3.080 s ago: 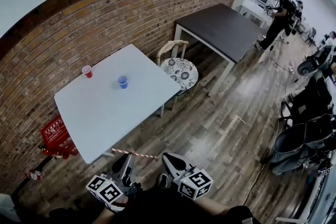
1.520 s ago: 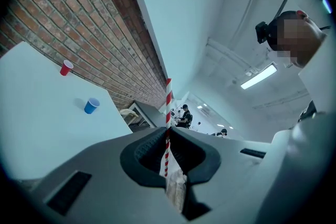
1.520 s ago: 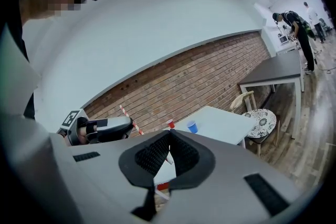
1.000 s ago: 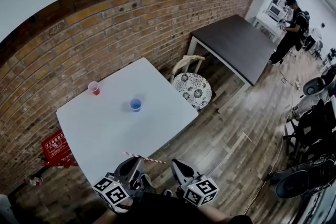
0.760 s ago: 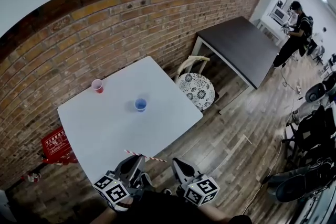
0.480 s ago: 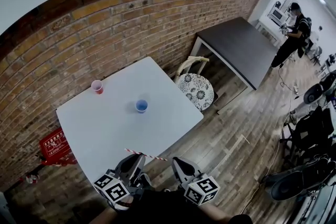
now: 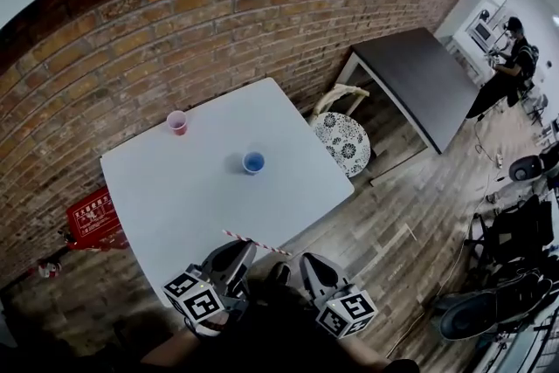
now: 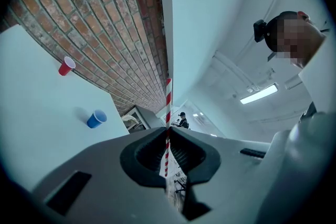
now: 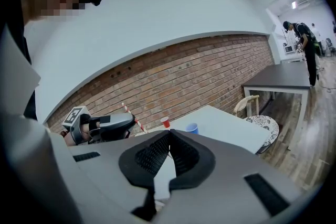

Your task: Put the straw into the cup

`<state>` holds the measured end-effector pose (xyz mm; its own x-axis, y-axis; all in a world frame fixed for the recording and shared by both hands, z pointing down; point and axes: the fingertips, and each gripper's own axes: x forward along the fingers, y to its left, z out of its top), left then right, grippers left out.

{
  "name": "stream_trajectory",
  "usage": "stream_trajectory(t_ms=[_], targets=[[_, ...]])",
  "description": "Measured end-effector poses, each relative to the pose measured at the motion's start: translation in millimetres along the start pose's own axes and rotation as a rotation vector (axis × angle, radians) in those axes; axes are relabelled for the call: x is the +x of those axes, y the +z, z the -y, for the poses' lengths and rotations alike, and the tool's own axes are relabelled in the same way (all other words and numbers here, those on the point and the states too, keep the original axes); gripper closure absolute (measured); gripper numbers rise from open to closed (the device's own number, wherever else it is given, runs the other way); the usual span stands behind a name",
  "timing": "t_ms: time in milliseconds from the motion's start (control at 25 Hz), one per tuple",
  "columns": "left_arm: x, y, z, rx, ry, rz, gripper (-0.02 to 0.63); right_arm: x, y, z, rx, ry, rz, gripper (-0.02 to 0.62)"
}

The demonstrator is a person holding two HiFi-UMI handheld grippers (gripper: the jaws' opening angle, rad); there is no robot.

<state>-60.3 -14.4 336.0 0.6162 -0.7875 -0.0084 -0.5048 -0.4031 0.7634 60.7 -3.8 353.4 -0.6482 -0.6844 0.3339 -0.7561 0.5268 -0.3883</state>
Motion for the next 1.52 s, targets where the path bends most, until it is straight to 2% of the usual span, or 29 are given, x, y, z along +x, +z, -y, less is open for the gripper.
stream_trajectory(t_ms=[160,360,640,880,1520], targets=[[9.6,6.3,-11.1,-0.01,0.025,0.017,0.569,16.4,2.9,10.7,0.014,0.023,-0.005,0.572],[24.1,19.3,-27.2,0.0,0.082,0.047,0.569,48.2,14.0,22.4,0.006,0.096,-0.021,0.572],[64.1,37.3,-44.0,0.003,0.159,0.094,0.569,87.2,40.4,52.4,0.01,0.189,-0.057,0.572],[97.8,44.4,-53.7,0.016,0.214,0.114,0.569,109.2,55.1,84.7,0.022,0.237,-0.088,0.572],[143.2,63.6,-77.5,0.129,0.397,0.196,0.569,143.9,77.9,138.3,0.056,0.355,-0.121,0.572]])
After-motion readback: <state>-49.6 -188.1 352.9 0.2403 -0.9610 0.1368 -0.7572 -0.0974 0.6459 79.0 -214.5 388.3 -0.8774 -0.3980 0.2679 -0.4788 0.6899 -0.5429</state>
